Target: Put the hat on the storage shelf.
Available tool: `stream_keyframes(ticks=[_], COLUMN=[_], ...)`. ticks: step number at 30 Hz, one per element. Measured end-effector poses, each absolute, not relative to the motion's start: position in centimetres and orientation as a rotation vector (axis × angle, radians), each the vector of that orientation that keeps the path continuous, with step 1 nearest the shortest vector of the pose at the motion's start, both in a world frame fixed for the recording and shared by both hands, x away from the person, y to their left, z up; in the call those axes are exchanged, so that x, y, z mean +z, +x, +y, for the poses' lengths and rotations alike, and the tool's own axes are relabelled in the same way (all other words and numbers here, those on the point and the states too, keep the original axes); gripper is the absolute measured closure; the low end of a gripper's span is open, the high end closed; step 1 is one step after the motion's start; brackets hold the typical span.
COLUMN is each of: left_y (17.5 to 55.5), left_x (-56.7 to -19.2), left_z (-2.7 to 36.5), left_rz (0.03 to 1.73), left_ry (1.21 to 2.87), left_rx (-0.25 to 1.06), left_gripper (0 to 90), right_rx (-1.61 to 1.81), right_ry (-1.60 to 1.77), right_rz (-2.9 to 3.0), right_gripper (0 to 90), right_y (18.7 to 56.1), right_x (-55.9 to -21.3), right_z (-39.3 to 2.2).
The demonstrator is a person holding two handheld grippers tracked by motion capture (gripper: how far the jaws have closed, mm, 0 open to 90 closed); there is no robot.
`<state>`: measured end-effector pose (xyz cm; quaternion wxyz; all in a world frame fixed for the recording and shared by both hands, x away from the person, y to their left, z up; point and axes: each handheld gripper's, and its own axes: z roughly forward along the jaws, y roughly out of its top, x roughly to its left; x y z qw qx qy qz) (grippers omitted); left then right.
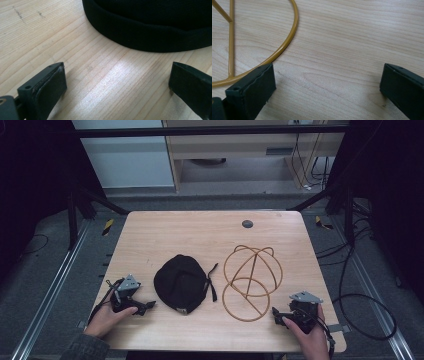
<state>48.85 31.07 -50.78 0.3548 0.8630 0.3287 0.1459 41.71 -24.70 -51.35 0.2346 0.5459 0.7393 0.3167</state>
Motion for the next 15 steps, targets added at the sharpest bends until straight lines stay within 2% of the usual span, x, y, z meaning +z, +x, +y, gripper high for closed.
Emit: stream_keyframes(ticks=[11, 15], left_y=[48.69, 48.52], left_x=[-50.77, -50.48], left_z=[31.27, 31.28], left_rz=[0.840, 0.830], left_ry=[2.234, 2.249], left_rx=[0.370, 0.357], left_gripper=[0.7, 3.5], right_rx=[0.869, 0.868], right_ry=[1.506, 1.504], right_rz=[2.024, 2.024], right_gripper=[0.4, 0.4], right_y=[41.74, 41.75], right_x=[-51.35, -51.35], right_z=[-24.64, -24.65])
